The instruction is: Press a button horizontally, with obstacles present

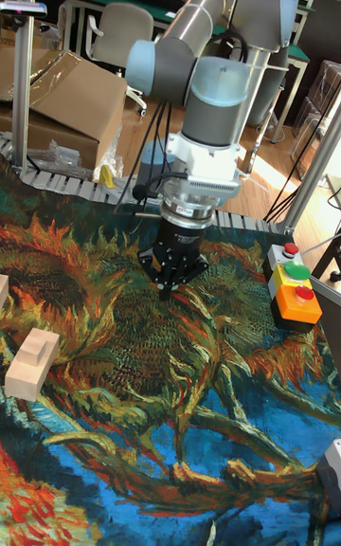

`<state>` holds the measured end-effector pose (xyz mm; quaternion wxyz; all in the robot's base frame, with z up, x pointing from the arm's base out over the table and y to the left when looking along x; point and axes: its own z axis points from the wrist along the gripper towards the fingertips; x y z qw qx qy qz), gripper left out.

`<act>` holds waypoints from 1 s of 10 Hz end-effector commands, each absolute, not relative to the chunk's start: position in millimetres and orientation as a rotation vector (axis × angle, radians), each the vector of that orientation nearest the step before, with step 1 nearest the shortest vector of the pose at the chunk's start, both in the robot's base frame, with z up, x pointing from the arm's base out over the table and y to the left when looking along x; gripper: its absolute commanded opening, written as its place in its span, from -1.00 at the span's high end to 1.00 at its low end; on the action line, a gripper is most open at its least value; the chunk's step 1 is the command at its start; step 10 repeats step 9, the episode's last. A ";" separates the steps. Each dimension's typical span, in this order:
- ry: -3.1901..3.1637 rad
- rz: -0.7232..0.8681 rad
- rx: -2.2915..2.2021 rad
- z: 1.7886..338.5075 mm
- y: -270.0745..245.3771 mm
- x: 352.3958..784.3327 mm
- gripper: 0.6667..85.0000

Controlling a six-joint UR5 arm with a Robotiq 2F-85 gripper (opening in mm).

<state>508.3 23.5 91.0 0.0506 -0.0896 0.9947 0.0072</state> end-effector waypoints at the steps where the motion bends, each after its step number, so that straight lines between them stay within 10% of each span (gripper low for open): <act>1: 3.013 0.005 -0.298 76.2 19.7 525.4 0.98; 10: 3.009 0.045 -0.323 79.8 26.0 523.2 0.98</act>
